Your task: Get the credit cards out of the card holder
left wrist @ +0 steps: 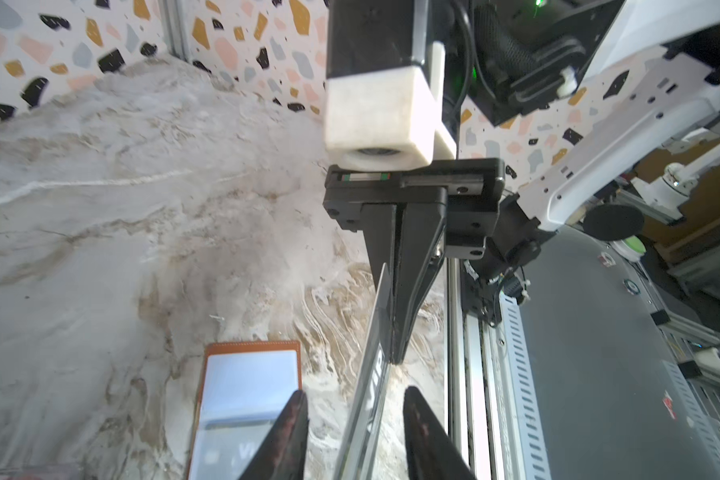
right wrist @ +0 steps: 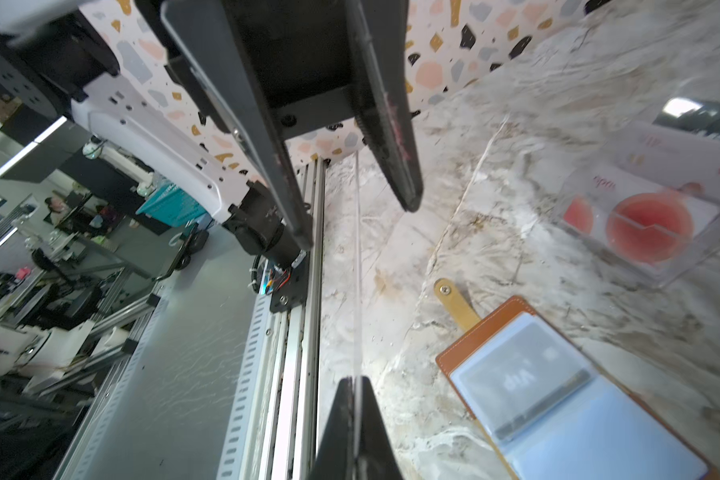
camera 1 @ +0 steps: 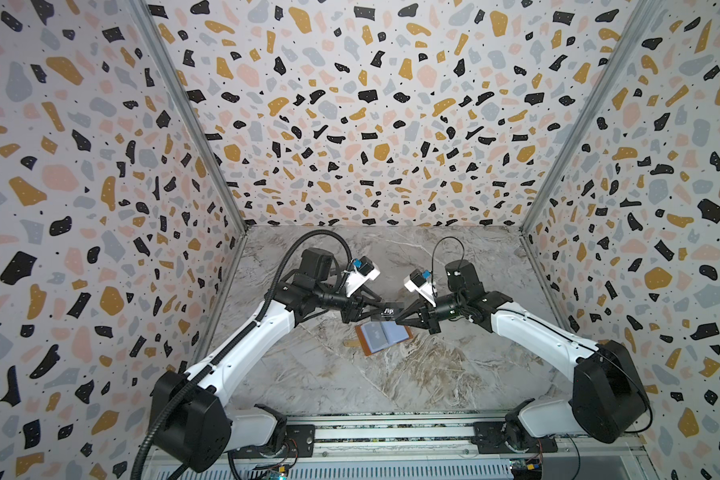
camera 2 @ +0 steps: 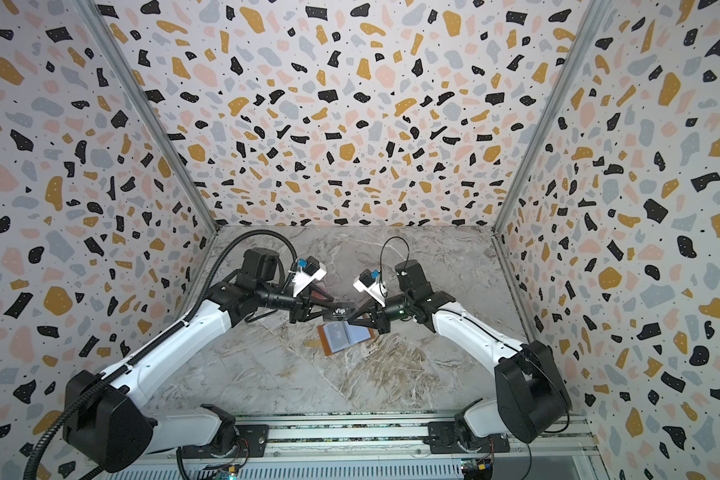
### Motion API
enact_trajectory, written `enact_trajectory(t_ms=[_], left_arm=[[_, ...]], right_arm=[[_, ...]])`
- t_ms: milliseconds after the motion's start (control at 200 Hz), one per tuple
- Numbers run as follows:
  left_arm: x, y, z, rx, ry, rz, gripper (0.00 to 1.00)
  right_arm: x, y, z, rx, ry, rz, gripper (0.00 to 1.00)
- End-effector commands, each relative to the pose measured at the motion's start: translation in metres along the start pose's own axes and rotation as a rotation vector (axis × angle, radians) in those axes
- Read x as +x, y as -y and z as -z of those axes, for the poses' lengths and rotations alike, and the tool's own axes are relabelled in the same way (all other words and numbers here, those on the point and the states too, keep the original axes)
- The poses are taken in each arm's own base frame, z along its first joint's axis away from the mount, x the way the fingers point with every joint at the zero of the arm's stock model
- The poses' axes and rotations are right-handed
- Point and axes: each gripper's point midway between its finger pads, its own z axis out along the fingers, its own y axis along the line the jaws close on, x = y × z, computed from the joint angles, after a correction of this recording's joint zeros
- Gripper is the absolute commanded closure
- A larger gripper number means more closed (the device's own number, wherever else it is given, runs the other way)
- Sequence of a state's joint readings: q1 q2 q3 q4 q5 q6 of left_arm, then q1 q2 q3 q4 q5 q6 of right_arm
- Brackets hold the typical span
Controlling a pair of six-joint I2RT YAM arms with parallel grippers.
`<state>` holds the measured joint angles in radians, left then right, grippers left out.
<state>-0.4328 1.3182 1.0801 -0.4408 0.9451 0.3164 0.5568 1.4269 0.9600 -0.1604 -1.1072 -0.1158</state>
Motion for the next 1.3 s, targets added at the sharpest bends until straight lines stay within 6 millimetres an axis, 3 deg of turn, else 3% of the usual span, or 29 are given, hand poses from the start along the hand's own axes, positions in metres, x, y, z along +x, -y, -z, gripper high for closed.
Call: enact_trajectory(t_ms=[0,90,270,365,440,470,541,631,691,781,891,1091,1206,1296], left_arm=[[0.003,0.015,0.005,0.056,-0.030,-0.048,0.62],[0.007,0.016,0.005,0.059,-0.042,-0.045,0.68],[0.012,0.011,0.005,0.032,-0.067,-0.042,0.89],[0.010,0.000,0.004,-0.028,-0.072,-0.036,1.00],[0.007,-0.010,0.004,-0.065,-0.061,-0.036,1.00],[0.005,-0.011,0.004,-0.064,-0.052,-0.039,1.00],[0.003,-0.016,0.003,-0.066,-0.043,-0.042,1.00],[0.001,-0.040,0.009,-0.164,-0.045,-0.044,1.00],[0.006,-0.072,0.020,-0.312,-0.072,-0.042,1.00],[0.023,-0.129,0.043,-0.577,-0.183,-0.057,1.00],[0.036,-0.171,0.055,-0.626,-0.290,-0.077,1.00],[0.031,-0.204,0.053,-0.526,-0.358,-0.234,1.00],[0.027,-0.225,0.062,-0.497,-0.325,-0.241,1.00],[0.035,-0.234,0.061,-0.426,-0.317,-0.233,1.00]], right_arm=[[0.004,-0.005,-0.007,-0.029,-0.062,0.016,1.00],[0.001,-0.004,-0.011,-0.040,-0.065,0.021,1.00],[-0.001,0.005,-0.013,-0.008,-0.078,0.016,1.00],[0.001,0.014,-0.012,0.029,-0.081,0.000,0.94],[0.000,0.016,-0.009,0.043,-0.061,-0.003,0.93],[-0.001,0.016,-0.007,0.051,-0.049,0.001,0.90],[-0.004,0.020,-0.001,0.079,-0.024,0.001,0.68],[-0.004,0.031,0.009,0.142,-0.002,-0.017,0.56],[-0.001,0.040,0.015,0.196,0.010,-0.038,0.51],[0.003,0.051,0.022,0.262,0.017,-0.048,0.49],[0.005,0.056,0.025,0.296,0.024,-0.054,0.49],[0.006,0.060,0.025,0.302,0.036,-0.065,0.49],[0.009,0.060,0.024,0.298,0.036,-0.072,0.49],[0.010,0.059,0.025,0.302,0.037,-0.074,0.49]])
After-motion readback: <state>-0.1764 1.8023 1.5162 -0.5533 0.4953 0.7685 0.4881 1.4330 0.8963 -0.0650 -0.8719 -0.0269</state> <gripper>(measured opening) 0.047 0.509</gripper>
